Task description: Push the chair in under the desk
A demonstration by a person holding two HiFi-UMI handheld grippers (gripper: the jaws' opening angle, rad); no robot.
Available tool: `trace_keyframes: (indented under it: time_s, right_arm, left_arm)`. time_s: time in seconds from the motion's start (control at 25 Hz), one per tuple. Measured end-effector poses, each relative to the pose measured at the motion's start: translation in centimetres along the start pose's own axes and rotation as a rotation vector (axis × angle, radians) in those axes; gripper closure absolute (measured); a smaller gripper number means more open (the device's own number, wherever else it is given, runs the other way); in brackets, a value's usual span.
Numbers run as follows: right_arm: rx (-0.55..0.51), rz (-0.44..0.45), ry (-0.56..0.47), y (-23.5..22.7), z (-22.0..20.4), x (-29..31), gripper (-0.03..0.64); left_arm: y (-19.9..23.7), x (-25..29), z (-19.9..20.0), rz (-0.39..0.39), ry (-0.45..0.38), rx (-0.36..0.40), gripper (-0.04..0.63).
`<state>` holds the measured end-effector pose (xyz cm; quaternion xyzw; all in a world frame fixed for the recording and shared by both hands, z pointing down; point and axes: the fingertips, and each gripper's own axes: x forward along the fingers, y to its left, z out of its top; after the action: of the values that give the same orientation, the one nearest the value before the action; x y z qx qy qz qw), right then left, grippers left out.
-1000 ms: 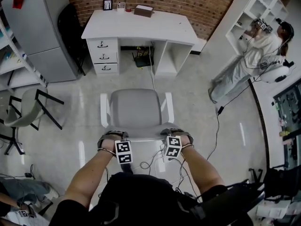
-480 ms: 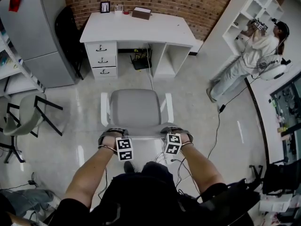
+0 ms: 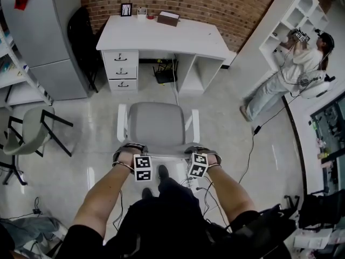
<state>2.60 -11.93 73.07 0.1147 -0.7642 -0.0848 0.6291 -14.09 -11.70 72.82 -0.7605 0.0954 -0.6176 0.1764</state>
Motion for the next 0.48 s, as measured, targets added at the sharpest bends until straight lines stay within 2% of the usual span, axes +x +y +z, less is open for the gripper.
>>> trace_keyframes:
  time_s: [0.48]
  right_arm:
    - [0.004, -0.01, -0.007, -5.0, 0.7, 1.9, 0.565]
  left_arm:
    - [4.9, 2.2, -1.6, 0.008, 0.018, -0.006, 0.584]
